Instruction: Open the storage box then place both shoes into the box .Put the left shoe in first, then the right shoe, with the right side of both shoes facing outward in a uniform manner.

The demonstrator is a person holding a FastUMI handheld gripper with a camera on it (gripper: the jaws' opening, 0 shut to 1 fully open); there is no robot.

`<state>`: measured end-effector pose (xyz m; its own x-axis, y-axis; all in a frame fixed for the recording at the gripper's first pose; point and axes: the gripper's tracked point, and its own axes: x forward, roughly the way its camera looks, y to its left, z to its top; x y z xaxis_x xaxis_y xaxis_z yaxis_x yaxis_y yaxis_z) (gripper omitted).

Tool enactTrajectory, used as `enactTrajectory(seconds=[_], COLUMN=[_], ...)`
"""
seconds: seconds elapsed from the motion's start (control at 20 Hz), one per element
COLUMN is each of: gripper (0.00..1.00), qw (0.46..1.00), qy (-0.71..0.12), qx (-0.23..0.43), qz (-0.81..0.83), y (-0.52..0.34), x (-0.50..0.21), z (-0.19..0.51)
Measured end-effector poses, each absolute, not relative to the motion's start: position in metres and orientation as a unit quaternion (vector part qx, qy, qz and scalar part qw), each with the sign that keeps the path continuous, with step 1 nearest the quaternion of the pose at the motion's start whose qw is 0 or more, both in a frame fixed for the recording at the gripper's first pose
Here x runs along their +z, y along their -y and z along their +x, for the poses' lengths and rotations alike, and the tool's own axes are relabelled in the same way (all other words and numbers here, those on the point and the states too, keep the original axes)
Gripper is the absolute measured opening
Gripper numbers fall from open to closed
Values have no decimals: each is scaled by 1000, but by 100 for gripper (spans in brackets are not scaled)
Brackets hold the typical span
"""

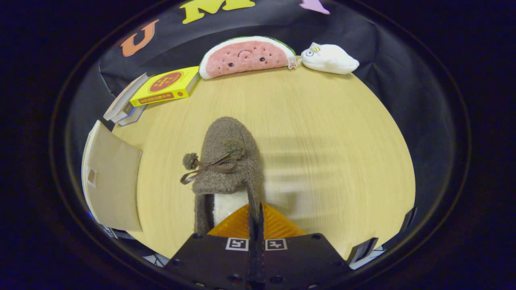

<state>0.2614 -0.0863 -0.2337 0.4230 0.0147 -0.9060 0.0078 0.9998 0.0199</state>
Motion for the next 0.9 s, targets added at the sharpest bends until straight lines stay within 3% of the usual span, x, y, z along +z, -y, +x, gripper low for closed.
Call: enactTrajectory(seconds=[0.9], gripper=[0], qw=[889], qy=[-457], qx=[0], qz=[21], y=[7], x=[-100], z=[185])
